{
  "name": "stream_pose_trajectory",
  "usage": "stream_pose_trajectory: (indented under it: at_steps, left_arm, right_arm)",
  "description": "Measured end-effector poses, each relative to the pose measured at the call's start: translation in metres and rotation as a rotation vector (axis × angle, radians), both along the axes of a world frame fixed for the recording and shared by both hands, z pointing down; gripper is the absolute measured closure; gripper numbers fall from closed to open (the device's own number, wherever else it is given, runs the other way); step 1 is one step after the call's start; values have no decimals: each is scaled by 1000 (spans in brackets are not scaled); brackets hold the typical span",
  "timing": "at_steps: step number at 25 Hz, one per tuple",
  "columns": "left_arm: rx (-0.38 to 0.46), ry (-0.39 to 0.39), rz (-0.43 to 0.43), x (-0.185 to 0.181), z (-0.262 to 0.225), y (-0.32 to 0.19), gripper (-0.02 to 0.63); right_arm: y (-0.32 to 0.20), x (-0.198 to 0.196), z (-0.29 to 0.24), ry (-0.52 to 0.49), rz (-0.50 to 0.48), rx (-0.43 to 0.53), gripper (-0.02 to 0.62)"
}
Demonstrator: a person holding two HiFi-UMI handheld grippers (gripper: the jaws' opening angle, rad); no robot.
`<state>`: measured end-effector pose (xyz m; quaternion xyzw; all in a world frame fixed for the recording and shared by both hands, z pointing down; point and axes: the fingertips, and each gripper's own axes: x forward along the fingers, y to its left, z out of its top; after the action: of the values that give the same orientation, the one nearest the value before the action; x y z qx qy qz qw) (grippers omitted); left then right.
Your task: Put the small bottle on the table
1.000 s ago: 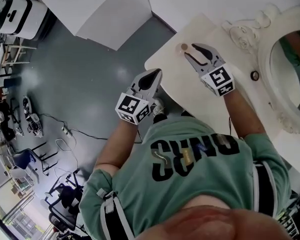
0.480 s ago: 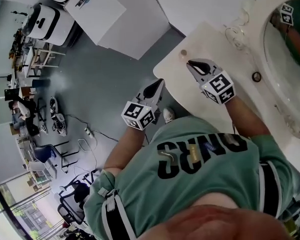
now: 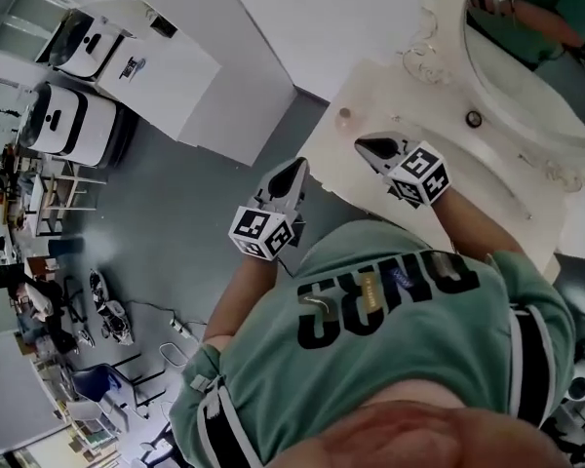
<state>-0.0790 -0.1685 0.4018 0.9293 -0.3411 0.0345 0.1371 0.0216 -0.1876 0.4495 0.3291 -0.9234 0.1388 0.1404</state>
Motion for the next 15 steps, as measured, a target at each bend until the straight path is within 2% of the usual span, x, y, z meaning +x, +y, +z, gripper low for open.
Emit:
stream_pose_trajectory:
  at_steps: [3,8,15]
  left_arm:
    - [20,-15,-6,-32,-15,7,597]
    - [42,18,-41,-70,-30,16,597]
    - [53,64,-80,-87,-39,23,597]
  right_arm:
    - [5,-9,-14,11,34,3,600]
    - [4,-19,-43,36,36,41,600]
    - [2,-23,-72,42,13,76,600]
